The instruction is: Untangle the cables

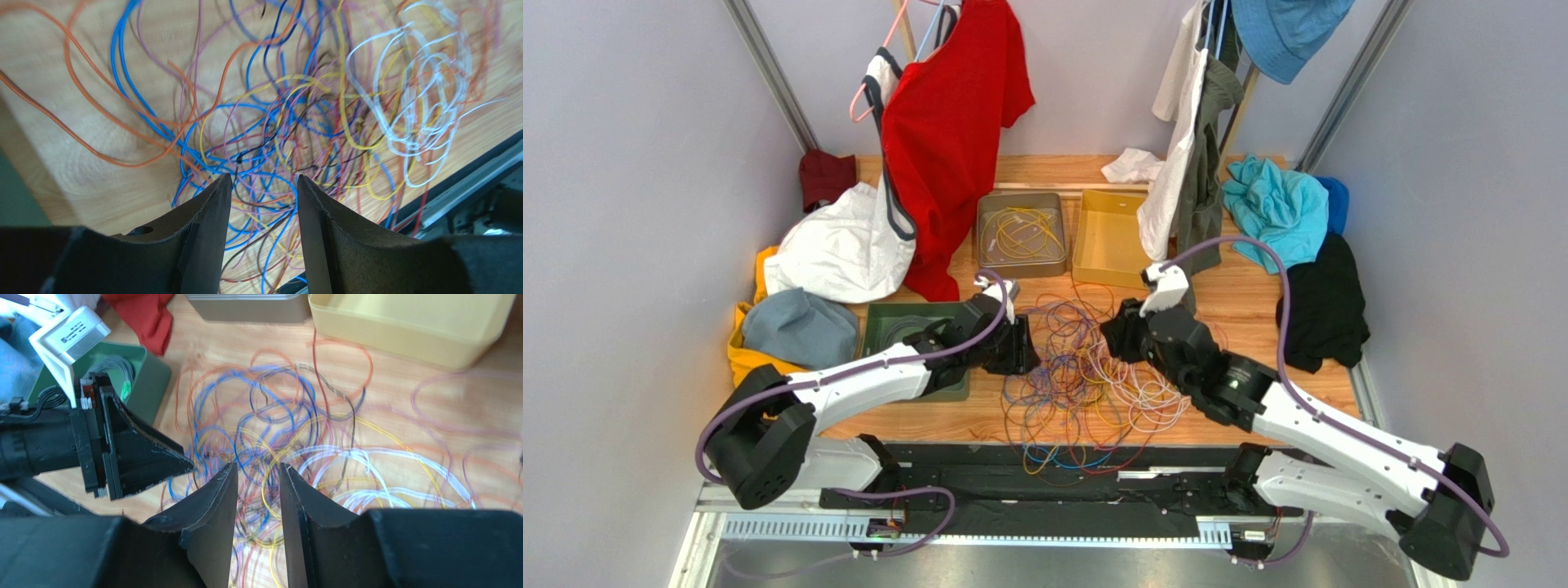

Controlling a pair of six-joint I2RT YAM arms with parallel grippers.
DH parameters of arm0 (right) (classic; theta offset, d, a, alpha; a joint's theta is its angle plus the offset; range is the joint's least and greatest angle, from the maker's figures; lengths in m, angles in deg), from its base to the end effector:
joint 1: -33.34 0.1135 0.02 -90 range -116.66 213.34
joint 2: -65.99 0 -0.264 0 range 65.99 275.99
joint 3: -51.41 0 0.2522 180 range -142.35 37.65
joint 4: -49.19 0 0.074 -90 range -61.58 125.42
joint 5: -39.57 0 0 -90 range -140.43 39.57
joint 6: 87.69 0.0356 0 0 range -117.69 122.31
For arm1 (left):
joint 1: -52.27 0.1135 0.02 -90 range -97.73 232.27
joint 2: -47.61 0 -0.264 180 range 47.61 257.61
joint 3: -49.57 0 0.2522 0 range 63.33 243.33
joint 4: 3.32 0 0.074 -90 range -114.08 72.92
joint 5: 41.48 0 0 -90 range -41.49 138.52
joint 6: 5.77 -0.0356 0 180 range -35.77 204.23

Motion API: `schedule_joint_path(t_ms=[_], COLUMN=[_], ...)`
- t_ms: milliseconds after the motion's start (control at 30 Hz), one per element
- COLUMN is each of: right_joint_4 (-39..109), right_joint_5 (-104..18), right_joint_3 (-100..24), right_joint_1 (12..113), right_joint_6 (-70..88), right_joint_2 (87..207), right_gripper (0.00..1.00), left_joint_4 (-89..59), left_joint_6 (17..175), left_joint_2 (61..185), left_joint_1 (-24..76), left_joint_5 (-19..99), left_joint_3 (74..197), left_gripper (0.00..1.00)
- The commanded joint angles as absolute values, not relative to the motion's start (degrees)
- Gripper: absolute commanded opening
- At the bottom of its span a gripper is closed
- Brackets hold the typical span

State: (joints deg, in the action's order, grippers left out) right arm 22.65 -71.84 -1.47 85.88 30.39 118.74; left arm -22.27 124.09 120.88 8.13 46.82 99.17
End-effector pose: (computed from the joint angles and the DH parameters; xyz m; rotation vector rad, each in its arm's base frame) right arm 0.1370 0.1575 0.2766 -0.1968 2.0267 0.5195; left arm 0.1827 -0.1788 0.1909 0.1071 2.4411 -0.7443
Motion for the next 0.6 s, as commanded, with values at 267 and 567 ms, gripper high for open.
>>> schedule_joint_path(t_ms=[267, 567], right_joint_4=[18.99, 17.76], right_joint_5=[-72.06, -71.79], right_joint_3=[8.29, 8.38], right_joint_1=[87.31, 87.4], right_joint_6=[37.82, 37.91], right_joint_2=[106.68, 106.68], right_gripper=[0.34, 0.34], left_joint_4=[-13.92, -15.67], left_joint_6=[127.21, 128.18], left_joint_2=[124.77, 131.72], left_joint_1=[-3.63, -3.63], left_joint_5=[50.01, 52.82], left_joint_3=[97.96, 98.75], left_gripper=[0.53, 0.42])
